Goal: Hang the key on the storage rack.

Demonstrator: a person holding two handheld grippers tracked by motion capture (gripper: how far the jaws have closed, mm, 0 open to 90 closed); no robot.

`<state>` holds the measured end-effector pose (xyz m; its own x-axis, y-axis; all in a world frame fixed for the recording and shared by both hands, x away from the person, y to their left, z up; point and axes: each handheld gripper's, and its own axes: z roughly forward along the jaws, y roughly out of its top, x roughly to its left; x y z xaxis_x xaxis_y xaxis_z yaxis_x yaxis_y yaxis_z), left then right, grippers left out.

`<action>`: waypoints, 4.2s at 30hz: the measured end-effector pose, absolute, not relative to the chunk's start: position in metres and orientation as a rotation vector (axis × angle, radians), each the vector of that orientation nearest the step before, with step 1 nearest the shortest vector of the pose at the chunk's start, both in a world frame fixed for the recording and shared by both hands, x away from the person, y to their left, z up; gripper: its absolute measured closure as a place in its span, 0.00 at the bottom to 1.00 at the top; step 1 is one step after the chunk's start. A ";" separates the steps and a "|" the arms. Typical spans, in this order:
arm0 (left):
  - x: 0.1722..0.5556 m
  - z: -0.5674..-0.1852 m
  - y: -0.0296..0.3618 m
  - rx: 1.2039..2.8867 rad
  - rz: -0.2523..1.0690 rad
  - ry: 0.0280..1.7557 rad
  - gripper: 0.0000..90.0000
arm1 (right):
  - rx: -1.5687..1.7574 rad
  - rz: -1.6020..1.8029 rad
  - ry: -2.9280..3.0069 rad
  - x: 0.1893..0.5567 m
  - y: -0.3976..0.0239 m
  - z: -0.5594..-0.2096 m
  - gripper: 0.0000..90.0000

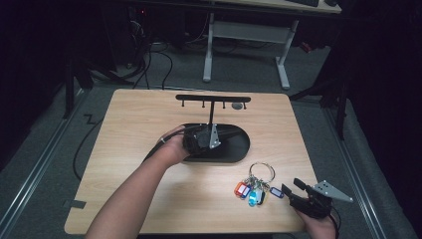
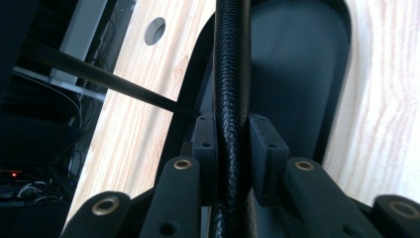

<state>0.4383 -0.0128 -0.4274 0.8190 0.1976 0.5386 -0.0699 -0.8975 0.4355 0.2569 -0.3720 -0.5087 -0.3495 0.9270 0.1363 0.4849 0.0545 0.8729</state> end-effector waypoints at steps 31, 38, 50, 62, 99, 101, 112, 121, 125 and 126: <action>0.459 -0.462 -0.012 2.748 0.999 0.049 0.83 | 1.425 1.244 1.881 0.256 -0.373 -0.511 0.44; 0.457 -0.467 -0.013 2.762 0.861 0.132 0.76 | 1.434 1.249 1.876 0.256 -0.374 -0.511 0.44; 0.453 -0.471 0.001 2.746 0.760 0.254 0.68 | 1.432 1.242 1.883 0.256 -0.372 -0.512 0.44; 0.427 -0.446 0.029 2.584 0.704 0.368 0.70 | 1.428 1.229 1.894 0.257 -0.370 -0.512 0.44; 0.298 -0.516 0.165 2.178 0.463 0.795 0.61 | 1.418 1.197 1.937 0.257 -0.363 -0.515 0.45; 0.297 -0.518 0.169 2.153 0.432 0.819 0.60 | 1.409 1.188 1.942 0.257 -0.362 -0.514 0.45; 0.296 -0.518 0.173 2.141 0.420 0.747 0.58 | 1.404 1.129 1.967 0.256 -0.353 -0.516 0.48; 0.297 -0.516 0.174 2.122 0.390 0.727 0.46 | 1.381 0.998 2.003 0.257 -0.335 -0.514 0.49; 0.295 -0.515 0.173 2.116 0.432 0.711 0.43 | 1.383 0.944 2.045 0.263 -0.331 -0.511 0.49; 0.295 -0.514 0.174 2.112 0.433 0.711 0.43 | 1.380 0.938 2.052 0.264 -0.329 -0.508 0.48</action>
<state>0.2950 0.1742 -0.5145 0.7788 0.6251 0.0523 0.3330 -0.4826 0.8101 0.2643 -0.3291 -0.5084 -0.3674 0.9298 -0.0217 0.5919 0.2517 0.7657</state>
